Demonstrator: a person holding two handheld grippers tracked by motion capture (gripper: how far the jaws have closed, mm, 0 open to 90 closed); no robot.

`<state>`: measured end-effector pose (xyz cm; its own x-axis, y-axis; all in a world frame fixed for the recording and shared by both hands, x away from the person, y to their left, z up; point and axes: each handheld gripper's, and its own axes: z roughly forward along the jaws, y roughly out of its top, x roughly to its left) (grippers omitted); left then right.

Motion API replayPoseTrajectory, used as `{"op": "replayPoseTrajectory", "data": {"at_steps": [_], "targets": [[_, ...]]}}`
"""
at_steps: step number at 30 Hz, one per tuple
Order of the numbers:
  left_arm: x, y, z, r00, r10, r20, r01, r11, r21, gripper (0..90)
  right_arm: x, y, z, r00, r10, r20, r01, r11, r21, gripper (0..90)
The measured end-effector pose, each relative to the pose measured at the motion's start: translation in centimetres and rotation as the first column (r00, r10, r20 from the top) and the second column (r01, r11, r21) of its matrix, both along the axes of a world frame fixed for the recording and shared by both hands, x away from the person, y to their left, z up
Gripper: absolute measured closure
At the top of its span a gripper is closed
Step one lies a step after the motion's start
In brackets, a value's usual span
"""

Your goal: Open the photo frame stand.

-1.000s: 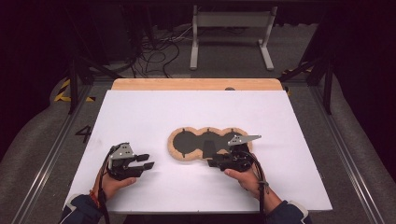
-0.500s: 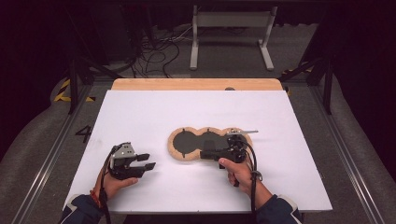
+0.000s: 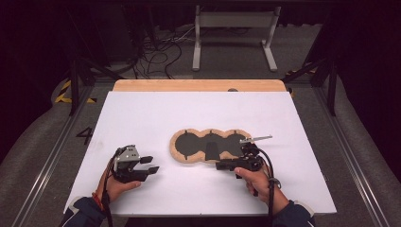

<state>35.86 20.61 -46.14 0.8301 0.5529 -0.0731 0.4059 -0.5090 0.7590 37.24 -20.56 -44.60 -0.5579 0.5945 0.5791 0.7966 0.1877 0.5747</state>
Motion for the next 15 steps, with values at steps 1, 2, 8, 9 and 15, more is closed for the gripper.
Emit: {"op": "replayPoseTrajectory", "data": {"at_steps": [1, 2, 8, 9, 15], "targets": [[0.0, 0.0, 0.0, 1.0, 0.0, 0.0, 0.0, 1.0, -0.002, 50.4, -0.1, -0.2, -0.1, 1.0, -0.002, 0.002, 0.002, 0.9999, -0.012, 57.9], [0.0, 0.0, 0.0, 1.0, -0.002, 0.005, 0.002, 1.0, 0.007, 49.8, -0.1, -0.4, -0.4, 1.0, -0.006, -0.006, 0.006, 0.9996, -0.026, 57.4], [0.1, -0.2, -0.1, 0.9999, -0.013, 0.004, 0.013, 0.9998, 0.015, 48.8, 0.4, -0.2, -0.5, 1.0, 0.004, -0.006, -0.004, 0.9992, 0.04, 55.6], [0.1, -0.3, -0.1, 0.9999, -0.014, 0.004, 0.014, 0.9998, 0.014, 48.8, 0.5, -0.1, -0.4, 1.0, 0.003, -0.005, -0.003, 0.9994, 0.036, 55.5], [0.5, -0.6, -0.1, 0.9999, -0.016, 0.0, 0.016, 0.9997, 0.019, 46.9, 1.2, 0.0, -0.5, 0.9986, -0.036, -0.038, 0.04, 0.9941, 0.101, 53.4]]}}
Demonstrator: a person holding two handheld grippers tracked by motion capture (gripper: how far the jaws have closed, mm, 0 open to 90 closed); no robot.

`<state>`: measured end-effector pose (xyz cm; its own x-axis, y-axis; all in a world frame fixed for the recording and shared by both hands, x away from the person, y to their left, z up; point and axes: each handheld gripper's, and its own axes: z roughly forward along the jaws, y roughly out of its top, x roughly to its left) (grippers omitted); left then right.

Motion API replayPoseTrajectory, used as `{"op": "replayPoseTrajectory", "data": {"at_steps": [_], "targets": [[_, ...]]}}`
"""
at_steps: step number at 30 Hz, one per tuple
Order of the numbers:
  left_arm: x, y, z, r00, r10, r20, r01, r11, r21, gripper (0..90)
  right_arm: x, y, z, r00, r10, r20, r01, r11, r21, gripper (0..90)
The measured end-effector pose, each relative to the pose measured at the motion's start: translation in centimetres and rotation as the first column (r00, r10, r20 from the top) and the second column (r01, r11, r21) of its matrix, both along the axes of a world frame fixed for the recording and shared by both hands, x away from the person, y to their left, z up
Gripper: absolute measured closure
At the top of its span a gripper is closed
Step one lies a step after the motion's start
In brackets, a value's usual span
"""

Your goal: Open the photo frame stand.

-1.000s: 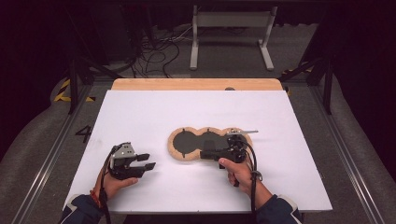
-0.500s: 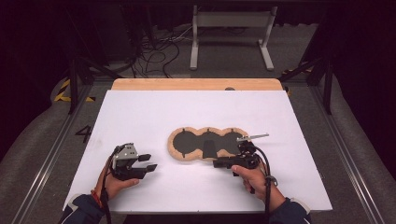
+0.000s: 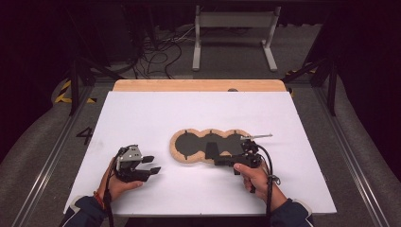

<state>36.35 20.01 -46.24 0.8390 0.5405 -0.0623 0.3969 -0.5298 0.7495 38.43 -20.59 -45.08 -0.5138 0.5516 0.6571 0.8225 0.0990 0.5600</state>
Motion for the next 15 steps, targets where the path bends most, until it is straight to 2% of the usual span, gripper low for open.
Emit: {"op": "replayPoseTrajectory", "data": {"at_steps": [1, 2, 5, 7, 8, 12, 15], "targets": [[0.1, -0.1, 0.0, 1.0, 0.004, -0.006, -0.004, 1.0, -0.009, 46.8, 0.1, 0.0, 0.0, 0.9998, -0.016, -0.009, 0.016, 0.9997, 0.02, 53.0], [0.1, -0.1, 0.0, 1.0, 0.004, -0.006, -0.004, 1.0, -0.009, 46.8, 0.1, 0.0, 0.0, 0.9998, -0.016, -0.009, 0.016, 0.9997, 0.02, 53.0], [0.6, -0.5, 0.0, 0.9999, -0.005, -0.015, 0.005, 0.9998, -0.017, 46.6, 0.6, -0.2, -0.1, 0.998, -0.046, -0.043, 0.05, 0.996, 0.075, 51.4], [1.1, -0.9, 0.1, 0.9998, -0.016, -0.014, 0.016, 0.9992, -0.036, 46.5, 0.8, -0.2, -0.2, 0.9966, -0.054, -0.062, 0.06, 0.9932, 0.1, 49.1], [1.3, -1.1, 0.2, 0.9999, -0.009, -0.015, 0.008, 0.9987, -0.05, 43.4, 1.0, -0.2, -0.3, 0.9947, -0.062, -0.082, 0.072, 0.9899, 0.122, 47.7], [2.5, -1.4, 0.7, 0.9985, 0.013, -0.053, -0.019, 0.9919, -0.125, 37.7, 1.3, -0.1, -0.4, 0.9891, -0.095, -0.113, 0.11, 0.9834, 0.144, 47.9], [3.1, -1.8, 0.9, 0.9976, 0.012, -0.067, -0.021, 0.9907, -0.134, 34.1, 1.5, 0.0, -0.6, 0.9872, -0.107, -0.118, 0.124, 0.9805, 0.152, 50.3]]}}
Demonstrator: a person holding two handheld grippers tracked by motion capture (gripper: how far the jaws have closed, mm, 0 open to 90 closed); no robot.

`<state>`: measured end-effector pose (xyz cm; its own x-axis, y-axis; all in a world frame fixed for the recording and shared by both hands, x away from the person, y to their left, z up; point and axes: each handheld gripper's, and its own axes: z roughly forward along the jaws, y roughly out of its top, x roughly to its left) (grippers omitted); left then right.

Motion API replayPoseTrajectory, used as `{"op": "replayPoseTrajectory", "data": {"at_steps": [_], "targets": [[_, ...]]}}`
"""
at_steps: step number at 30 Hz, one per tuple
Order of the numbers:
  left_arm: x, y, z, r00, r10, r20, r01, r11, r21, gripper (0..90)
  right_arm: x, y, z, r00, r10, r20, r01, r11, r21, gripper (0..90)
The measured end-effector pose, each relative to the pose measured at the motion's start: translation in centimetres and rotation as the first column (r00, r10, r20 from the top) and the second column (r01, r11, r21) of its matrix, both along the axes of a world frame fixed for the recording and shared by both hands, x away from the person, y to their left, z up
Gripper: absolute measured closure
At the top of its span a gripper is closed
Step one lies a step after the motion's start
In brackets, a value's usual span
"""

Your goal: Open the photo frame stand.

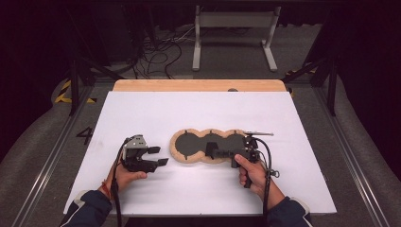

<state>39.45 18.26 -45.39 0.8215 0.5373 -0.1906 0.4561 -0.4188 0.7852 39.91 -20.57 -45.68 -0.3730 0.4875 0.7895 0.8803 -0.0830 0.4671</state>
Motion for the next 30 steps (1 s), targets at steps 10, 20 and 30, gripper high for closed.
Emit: {"op": "replayPoseTrajectory", "data": {"at_steps": [10, 20, 30], "targets": [[2.7, -1.9, -0.9, 0.9976, -0.007, -0.068, 0.009, 0.9998, 0.018, 26.4, 0.3, 0.3, -0.7, 0.9997, 0.021, 0.014, -0.021, 0.9998, -0.005, 61.1], [5.5, -3.2, -1.4, 0.9832, -0.027, -0.18, 0.017, 0.9983, -0.056, 19.3, 0.2, 0.5, -0.5, 0.9911, 0.087, 0.101, -0.08, 0.9947, -0.064, 61.5], [5.4, -3.5, -1.4, 0.9818, -0.037, -0.186, 0.026, 0.9976, -0.064, 21.1, -0.2, 0.6, -0.2, 0.9697, 0.153, 0.191, -0.127, 0.9822, -0.138, 61.2]]}}
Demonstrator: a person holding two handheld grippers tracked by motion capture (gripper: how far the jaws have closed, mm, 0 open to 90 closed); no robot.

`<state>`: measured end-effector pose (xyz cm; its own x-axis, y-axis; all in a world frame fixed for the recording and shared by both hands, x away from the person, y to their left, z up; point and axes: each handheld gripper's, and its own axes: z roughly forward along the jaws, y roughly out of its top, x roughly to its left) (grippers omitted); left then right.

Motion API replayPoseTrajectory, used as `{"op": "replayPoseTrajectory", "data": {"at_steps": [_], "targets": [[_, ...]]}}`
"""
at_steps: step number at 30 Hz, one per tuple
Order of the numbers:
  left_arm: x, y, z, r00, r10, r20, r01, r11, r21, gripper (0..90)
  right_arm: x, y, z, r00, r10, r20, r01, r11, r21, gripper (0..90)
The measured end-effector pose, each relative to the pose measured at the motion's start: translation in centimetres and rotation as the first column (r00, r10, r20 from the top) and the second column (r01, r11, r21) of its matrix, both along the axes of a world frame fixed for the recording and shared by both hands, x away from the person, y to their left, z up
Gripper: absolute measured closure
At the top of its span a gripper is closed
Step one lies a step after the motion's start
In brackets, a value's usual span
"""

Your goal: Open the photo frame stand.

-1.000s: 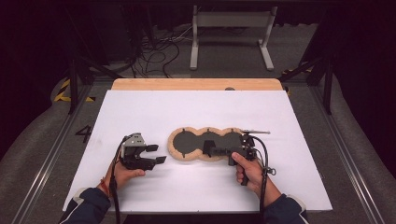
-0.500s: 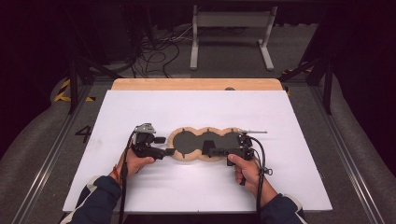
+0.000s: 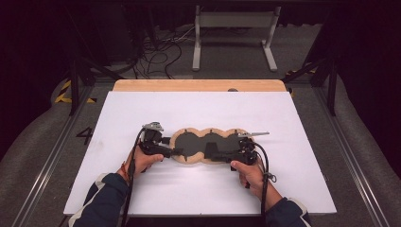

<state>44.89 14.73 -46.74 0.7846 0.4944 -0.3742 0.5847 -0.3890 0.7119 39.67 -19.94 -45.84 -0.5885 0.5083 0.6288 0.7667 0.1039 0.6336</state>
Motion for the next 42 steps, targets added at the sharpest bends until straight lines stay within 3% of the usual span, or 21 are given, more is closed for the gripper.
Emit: {"op": "replayPoseTrajectory", "data": {"at_steps": [5, 7, 10, 13, 18, 20, 21, 22, 23, 24, 28, 29, 30, 33, 39, 40, 42], "targets": [[0.1, 0.6, 0.0, 0.9999, 0.002, -0.015, -0.003, 0.999, -0.044, 25.9, -0.1, 0.2, 0.3, 0.9972, 0.038, 0.064, -0.035, 0.998, -0.052, 60.6], [0.1, 0.6, -0.1, 0.9999, 0.008, -0.01, -0.008, 0.9994, -0.033, 27.0, -0.2, 0.3, 0.4, 0.9946, 0.051, 0.091, -0.045, 0.9966, -0.069, 60.2], [0.1, 0.2, -0.1, 0.9998, 0.015, -0.009, -0.015, 0.9997, -0.019, 24.1, -0.1, 0.3, 0.3, 0.9952, 0.044, 0.088, -0.038, 0.9971, -0.066, 60.2], [0.2, 0.6, -0.3, 0.9994, 0.026, -0.022, -0.027, 0.9985, -0.047, 27.3, 0.0, 0.3, 0.3, 0.9951, 0.041, 0.09, -0.036, 0.9976, -0.059, 60.1], [0.2, 1.0, -0.3, 0.9988, 0.046, -0.019, -0.047, 0.9958, -0.078, 29.7, 0.3, 0.1, -0.2, 0.9985, 0.023, 0.049, -0.023, 0.9997, 0.002, 60.4], [0.2, 1.1, -0.3, 0.9986, 0.047, -0.024, -0.049, 0.9959, -0.076, 31.9, 0.3, 0.0, -0.2, 0.9991, 0.026, 0.034, -0.026, 0.9994, 0.024, 65.4], [0.1, 1.1, -0.4, 0.999, 0.029, -0.034, -0.031, 0.9966, -0.076, 33.9, 0.3, 0.0, -0.1, 0.9993, 0.024, 0.03, -0.025, 0.9989, 0.039, 76.2], [0.1, 1.0, -0.4, 0.9995, -0.007, -0.031, 0.005, 0.9967, -0.082, 38.8, 0.2, 0.1, 0.1, 0.9995, -0.007, 0.031, 0.006, 0.9986, 0.053, 74.8], [0.1, 1.0, -0.4, 0.9995, -0.007, -0.031, 0.005, 0.9967, -0.082, 39.8, 0.2, 0.1, 0.1, 0.9995, -0.007, 0.031, 0.006, 0.9986, 0.053, 74.8], [-0.4, 0.3, -0.1, 0.9998, -0.013, -0.011, 0.013, 0.9989, -0.044, 38.9, 0.3, 0.9, 0.1, 0.9996, -0.006, -0.028, 0.007, 0.9991, 0.043, 59.8], [-0.4, 0.6, 0.0, 0.9995, 0.031, -0.006, -0.031, 0.999, -0.032, 36.2, 0.2, 0.9, 0.3, 0.9982, -0.034, -0.049, 0.036, 0.9989, 0.032, 58.0], [-0.4, 0.8, 0.1, 0.9993, 0.036, -0.004, -0.036, 0.9989, -0.03, 37.1, 0.1, 0.5, 0.4, 0.9966, -0.04, -0.072, 0.043, 0.9985, 0.033, 57.3], [-0.4, 1.0, 0.1, 0.9992, 0.04, 0.01, -0.039, 0.9989, -0.025, 37.2, 0.0, 0.3, 0.4, 0.9956, -0.036, -0.086, 0.04, 0.9985, 0.037, 54.6], [-0.5, 1.2, 0.2, 0.999, 0.046, 0.0, -0.046, 0.9985, -0.03, 37.3, -0.3, -0.8, 0.8, 0.9939, -0.022, -0.108, 0.025, 0.9993, 0.026, 48.1], [-0.4, 0.9, 0.1, 0.9989, 0.046, 0.004, -0.046, 0.9986, -0.024, 34.6, -0.1, -2.1, 1.0, 0.9852, -0.074, -0.155, 0.084, 0.9947, 0.059, 41.9], [-0.3, 0.9, 0.1, 0.9988, 0.049, 0.001, -0.049, 0.9986, -0.021, 34.0, 0.0, -2.4, 1.0, 0.9782, -0.104, -0.18, 0.119, 0.9903, 0.072, 40.1], [-0.3, 0.9, 0.1, 0.9985, 0.055, 0.0, -0.055, 0.9983, -0.018, 32.9, 0.2, -2.6, 1.0, 0.9738, -0.121, -0.193, 0.139, 0.9867, 0.084, 39.0]]}}
